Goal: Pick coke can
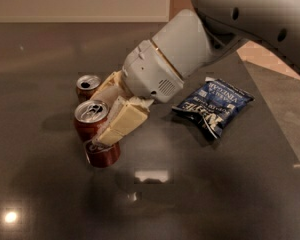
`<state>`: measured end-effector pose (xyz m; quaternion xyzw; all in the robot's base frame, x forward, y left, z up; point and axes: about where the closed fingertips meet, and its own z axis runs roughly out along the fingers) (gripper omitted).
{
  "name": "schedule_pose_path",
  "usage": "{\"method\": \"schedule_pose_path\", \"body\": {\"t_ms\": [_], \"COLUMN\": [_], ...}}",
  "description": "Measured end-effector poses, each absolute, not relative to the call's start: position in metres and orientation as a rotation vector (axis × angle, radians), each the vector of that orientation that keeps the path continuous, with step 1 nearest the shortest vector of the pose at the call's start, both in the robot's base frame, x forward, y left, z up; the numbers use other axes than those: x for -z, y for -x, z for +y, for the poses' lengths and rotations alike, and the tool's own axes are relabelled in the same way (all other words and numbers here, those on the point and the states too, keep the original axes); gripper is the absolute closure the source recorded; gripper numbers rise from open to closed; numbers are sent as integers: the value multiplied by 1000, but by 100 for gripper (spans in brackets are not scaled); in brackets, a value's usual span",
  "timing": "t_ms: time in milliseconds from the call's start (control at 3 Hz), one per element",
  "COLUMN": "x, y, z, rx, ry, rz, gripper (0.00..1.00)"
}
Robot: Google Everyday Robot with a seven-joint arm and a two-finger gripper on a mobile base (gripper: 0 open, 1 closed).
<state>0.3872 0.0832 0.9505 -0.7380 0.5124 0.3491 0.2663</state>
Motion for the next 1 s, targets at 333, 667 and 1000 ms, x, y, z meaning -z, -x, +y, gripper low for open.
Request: {"method": "schedule_pose_path", "body": {"t_ms": [333,667,1000], "x": [-972,-999,-999], "y": [-388,-388,-388], "z": [61,30,29], "rx": [-936,-900,-899], "ry": [1983,1963,1963], "rz": [1365,1339,1339], "gripper": [100,100,100]}}
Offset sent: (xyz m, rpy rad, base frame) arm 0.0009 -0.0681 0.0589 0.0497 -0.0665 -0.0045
